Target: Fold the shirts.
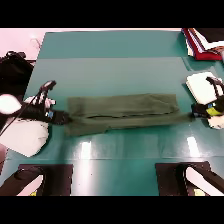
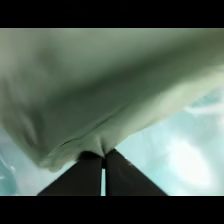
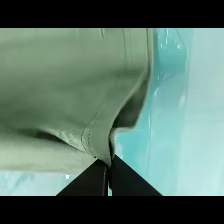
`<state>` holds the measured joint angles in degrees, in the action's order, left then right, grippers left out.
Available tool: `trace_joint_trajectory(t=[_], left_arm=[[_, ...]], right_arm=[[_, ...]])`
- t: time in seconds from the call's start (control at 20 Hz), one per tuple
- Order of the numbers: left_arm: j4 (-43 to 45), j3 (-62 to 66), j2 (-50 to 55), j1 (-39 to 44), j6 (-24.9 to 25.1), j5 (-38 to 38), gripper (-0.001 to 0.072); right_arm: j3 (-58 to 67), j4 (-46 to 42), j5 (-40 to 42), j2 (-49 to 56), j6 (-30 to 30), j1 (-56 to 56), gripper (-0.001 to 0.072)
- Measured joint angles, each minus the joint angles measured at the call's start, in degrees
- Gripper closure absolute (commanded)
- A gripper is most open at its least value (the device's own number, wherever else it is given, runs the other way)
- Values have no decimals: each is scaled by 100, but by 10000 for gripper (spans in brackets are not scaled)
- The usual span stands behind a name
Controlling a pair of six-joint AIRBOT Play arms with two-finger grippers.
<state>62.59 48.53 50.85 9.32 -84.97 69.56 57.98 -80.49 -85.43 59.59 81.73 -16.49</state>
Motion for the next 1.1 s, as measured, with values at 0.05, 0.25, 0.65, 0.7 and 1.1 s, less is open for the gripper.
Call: trace_joint_trajectory(t=[0.05, 0.25, 0.65, 0.7, 1.1], left_arm=[[26, 256, 363, 0, 74, -160, 683], [125, 1169, 1626, 0, 238, -699, 683], [181, 1982, 2382, -42, 221, -1108, 416], [181, 2076, 2393, -50, 192, -1019, 550], [-96, 2288, 2463, 339, 210, -739, 683]], right_arm=[[278, -2, 20, 330, 22, 116, 693], [1235, 227, 101, 1451, 146, 378, 692], [2391, 1460, 273, 2597, 9, -63, 175], [2363, 1567, 280, 2588, -118, -210, 96], [901, 2267, 415, 2706, -992, -1517, 78]])
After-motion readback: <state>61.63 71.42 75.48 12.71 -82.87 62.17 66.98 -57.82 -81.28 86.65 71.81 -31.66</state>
